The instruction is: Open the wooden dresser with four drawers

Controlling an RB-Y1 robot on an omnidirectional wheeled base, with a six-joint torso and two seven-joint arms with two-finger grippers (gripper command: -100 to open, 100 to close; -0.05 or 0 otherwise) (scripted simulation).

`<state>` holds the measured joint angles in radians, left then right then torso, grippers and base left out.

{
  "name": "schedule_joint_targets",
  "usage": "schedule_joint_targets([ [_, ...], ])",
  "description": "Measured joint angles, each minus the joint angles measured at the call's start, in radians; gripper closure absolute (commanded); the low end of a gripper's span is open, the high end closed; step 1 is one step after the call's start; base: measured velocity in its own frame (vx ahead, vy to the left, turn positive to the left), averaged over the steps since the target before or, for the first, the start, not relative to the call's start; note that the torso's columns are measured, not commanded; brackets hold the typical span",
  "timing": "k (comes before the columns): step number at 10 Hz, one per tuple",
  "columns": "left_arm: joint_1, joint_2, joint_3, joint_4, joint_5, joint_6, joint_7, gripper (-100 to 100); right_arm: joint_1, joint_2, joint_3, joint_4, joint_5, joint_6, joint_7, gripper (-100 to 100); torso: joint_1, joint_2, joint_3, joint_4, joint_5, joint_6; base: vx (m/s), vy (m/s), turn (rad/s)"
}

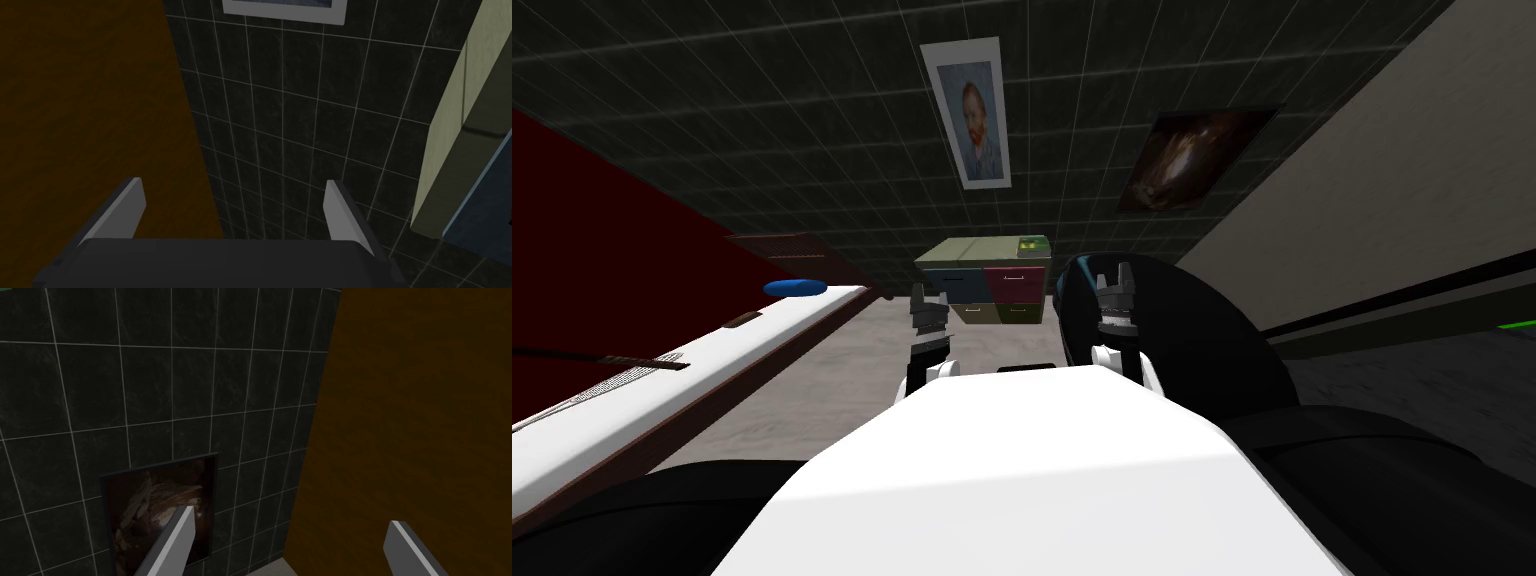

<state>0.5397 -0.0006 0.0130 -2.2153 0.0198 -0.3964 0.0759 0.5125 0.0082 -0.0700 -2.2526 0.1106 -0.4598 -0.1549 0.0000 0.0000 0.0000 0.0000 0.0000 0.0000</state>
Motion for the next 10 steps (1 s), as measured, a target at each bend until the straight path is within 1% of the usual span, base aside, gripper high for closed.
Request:
schedule_joint_targets([
  [1, 0.000, 0.000, 0.000, 0.000, 0.000, 0.000, 0.000, 0, 0.000, 0.000, 0.000, 0.000, 0.000, 0.000, 0.000, 0, 0.000, 0.040, -0.082, 0.041, 0.000, 0.000, 0.000, 0.000, 0.000],
  [2, 0.000, 0.000, 0.000, 0.000, 0.000, 0.000, 0.000, 0, 0.000, 0.000, 0.000, 0.000, 0.000, 0.000, 0.000, 0, 0.000, 0.104, -0.209, 0.105, 0.000, 0.000, 0.000, 0.000, 0.000],
  [9, 0.000, 0.000, 0.000, 0.000, 0.000, 0.000, 0.000, 0, 0.000, 0.000, 0.000, 0.000, 0.000, 0.000, 0.000, 0, 0.000, 0.618, -1.234, 0.617, 0.000, 0.000, 0.000, 0.000, 0.000],
  [10, 0.000, 0.000, 0.000, 0.000, 0.000, 0.000, 0.000, -100, 0.000, 0.000, 0.000, 0.000, 0.000, 0.000, 0.000, 0, 0.000, 0.691, -1.382, 0.691, 0.000, 0.000, 0.020, -0.009, -0.012],
])
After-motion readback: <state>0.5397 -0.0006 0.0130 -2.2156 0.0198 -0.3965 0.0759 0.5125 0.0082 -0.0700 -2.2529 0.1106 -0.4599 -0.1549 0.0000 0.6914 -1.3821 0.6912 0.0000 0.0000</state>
